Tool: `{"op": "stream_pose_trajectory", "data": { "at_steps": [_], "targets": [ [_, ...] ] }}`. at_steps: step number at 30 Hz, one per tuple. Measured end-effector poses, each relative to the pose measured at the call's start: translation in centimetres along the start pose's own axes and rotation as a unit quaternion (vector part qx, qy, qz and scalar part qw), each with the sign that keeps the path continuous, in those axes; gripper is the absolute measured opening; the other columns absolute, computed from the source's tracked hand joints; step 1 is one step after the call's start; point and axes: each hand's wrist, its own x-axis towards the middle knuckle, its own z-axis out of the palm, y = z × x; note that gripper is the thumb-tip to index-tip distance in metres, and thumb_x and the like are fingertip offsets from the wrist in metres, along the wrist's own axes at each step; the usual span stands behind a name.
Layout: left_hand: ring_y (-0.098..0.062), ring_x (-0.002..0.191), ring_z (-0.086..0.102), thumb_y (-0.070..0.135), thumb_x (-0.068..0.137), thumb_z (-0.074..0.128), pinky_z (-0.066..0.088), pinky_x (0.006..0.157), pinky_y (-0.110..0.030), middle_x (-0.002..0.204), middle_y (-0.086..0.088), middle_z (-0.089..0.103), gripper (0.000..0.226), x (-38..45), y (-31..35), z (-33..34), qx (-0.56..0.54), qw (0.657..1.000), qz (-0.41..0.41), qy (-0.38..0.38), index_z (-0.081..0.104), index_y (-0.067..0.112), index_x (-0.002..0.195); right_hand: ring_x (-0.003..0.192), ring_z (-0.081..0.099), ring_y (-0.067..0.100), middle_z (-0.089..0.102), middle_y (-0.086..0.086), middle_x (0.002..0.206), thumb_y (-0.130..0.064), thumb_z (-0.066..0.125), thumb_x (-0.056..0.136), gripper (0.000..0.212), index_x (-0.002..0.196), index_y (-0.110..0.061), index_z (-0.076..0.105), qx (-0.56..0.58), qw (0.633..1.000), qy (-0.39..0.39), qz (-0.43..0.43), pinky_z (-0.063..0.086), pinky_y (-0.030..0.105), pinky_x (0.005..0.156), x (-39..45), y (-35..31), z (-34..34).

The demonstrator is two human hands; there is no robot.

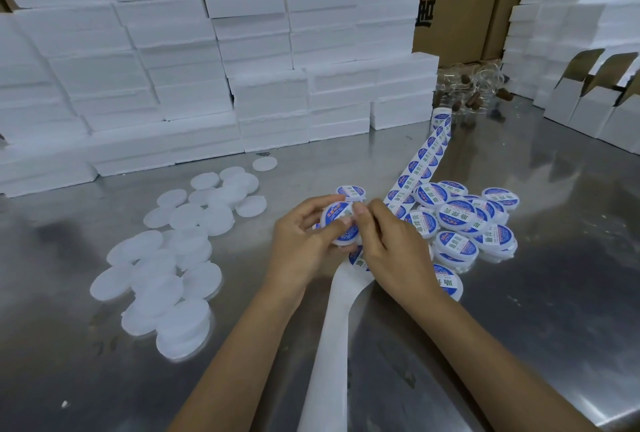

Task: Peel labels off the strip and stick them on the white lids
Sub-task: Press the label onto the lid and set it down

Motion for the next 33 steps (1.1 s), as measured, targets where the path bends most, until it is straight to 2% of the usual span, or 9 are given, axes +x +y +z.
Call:
{"op": "stream_pose_trajectory", "data": {
  "at_steps": [4, 8, 11, 16, 18, 21, 24, 29, 33],
  "targets": [
    [-0.02, 0.072, 0.076, 0.008, 0.087, 0.075, 0.06, 0.056, -0.029, 0.086, -0.009, 0.078, 0.011, 0.0, 0.2, -0.1, -0.021, 0.998, -0.01, 0.067, 0.077, 0.011, 0.097, 0.06, 0.056, 0.012, 0.056, -0.006, 0.061, -0.083, 0.027, 0.082, 0.059, 0.081, -0.025, 0.04, -0.019, 0.999, -0.034, -0.005, 0.048, 0.038, 0.06, -0.1, -0.4, 0.0],
    [-0.019, 0.066, 0.073, 0.026, 0.092, 0.07, 0.059, 0.053, -0.03, 0.08, -0.01, 0.078, 0.017, -0.1, 0.2, 0.1, -0.004, 0.995, -0.011, 0.098, 0.08, 0.011, 0.09, 0.061, 0.054, 0.009, 0.053, -0.011, 0.061, -0.079, 0.032, 0.084, 0.053, 0.08, -0.028, 0.042, -0.056, 0.997, -0.018, -0.047, 0.042, 0.032, 0.055, -0.3, -0.5, 0.3],
    [-0.023, 0.077, 0.076, 0.023, 0.098, 0.062, 0.06, 0.058, -0.029, 0.09, -0.012, 0.078, 0.021, 0.0, 0.4, -0.1, -0.014, 0.999, -0.03, 0.043, 0.078, 0.01, 0.1, 0.057, 0.052, 0.012, 0.049, -0.008, 0.056, -0.066, 0.035, 0.093, 0.042, 0.075, -0.028, 0.038, -0.067, 0.997, 0.012, -0.044, 0.036, 0.03, 0.051, -0.1, -0.2, 0.3],
    [-0.031, 0.095, 0.075, 0.003, 0.099, 0.056, 0.062, 0.083, -0.04, 0.114, -0.011, 0.075, 0.033, -0.1, 0.2, 0.1, -0.019, 0.995, -0.059, -0.082, 0.065, 0.012, 0.129, 0.053, 0.053, 0.01, 0.049, -0.01, 0.052, -0.046, 0.038, 0.102, 0.03, 0.075, -0.034, 0.041, -0.049, 0.997, 0.061, -0.024, 0.038, 0.03, 0.052, 0.3, 0.5, -0.2],
    [-0.03, 0.092, 0.074, -0.005, 0.095, 0.059, 0.063, 0.079, -0.039, 0.116, -0.01, 0.074, 0.038, -0.1, 0.3, 0.0, -0.022, 0.992, -0.063, -0.111, 0.065, 0.013, 0.129, 0.054, 0.053, 0.01, 0.051, -0.008, 0.053, -0.043, 0.039, 0.103, 0.027, 0.077, -0.037, 0.042, -0.037, 0.998, 0.054, -0.022, 0.039, 0.031, 0.053, 0.3, 0.5, -0.4],
    [-0.029, 0.077, 0.075, -0.003, 0.087, 0.071, 0.061, 0.061, -0.033, 0.104, -0.009, 0.076, 0.026, -0.3, 0.4, -0.1, 0.0, 0.997, -0.047, -0.061, 0.072, 0.012, 0.109, 0.056, 0.052, 0.016, 0.052, -0.004, 0.056, -0.047, 0.038, 0.101, 0.032, 0.076, -0.028, 0.043, -0.024, 0.999, 0.033, -0.023, 0.044, 0.037, 0.054, 0.1, 0.1, -0.2],
    [-0.026, 0.071, 0.074, 0.002, 0.085, 0.075, 0.059, 0.052, -0.03, 0.091, -0.016, 0.076, 0.013, -0.3, 0.5, -0.3, -0.035, 0.998, -0.034, 0.025, 0.068, 0.003, 0.096, 0.055, 0.052, 0.015, 0.052, -0.004, 0.054, -0.062, 0.035, 0.094, 0.049, 0.072, -0.02, 0.045, -0.016, 1.0, 0.01, -0.014, 0.044, 0.038, 0.055, 0.1, -0.2, -0.1],
    [-0.021, 0.074, 0.075, 0.009, 0.09, 0.071, 0.059, 0.054, -0.029, 0.089, -0.011, 0.077, 0.012, 0.0, 0.2, -0.7, -0.034, 0.998, -0.007, 0.053, 0.069, 0.0, 0.098, 0.053, 0.049, 0.017, 0.05, -0.001, 0.052, -0.06, 0.041, 0.094, 0.051, 0.067, -0.017, 0.043, -0.006, 0.999, -0.011, -0.032, 0.041, 0.039, 0.054, 0.1, 0.0, -0.1],
    [-0.023, 0.082, 0.076, 0.004, 0.098, 0.059, 0.061, 0.065, -0.027, 0.096, -0.008, 0.078, 0.017, 0.2, 0.1, -0.5, -0.05, 0.998, -0.023, 0.021, 0.071, 0.008, 0.108, 0.054, 0.05, 0.011, 0.049, -0.009, 0.05, -0.055, 0.043, 0.097, 0.044, 0.068, -0.021, 0.042, -0.03, 0.999, 0.005, -0.017, 0.035, 0.027, 0.05, 0.4, 0.5, -0.3]
  ]
}}
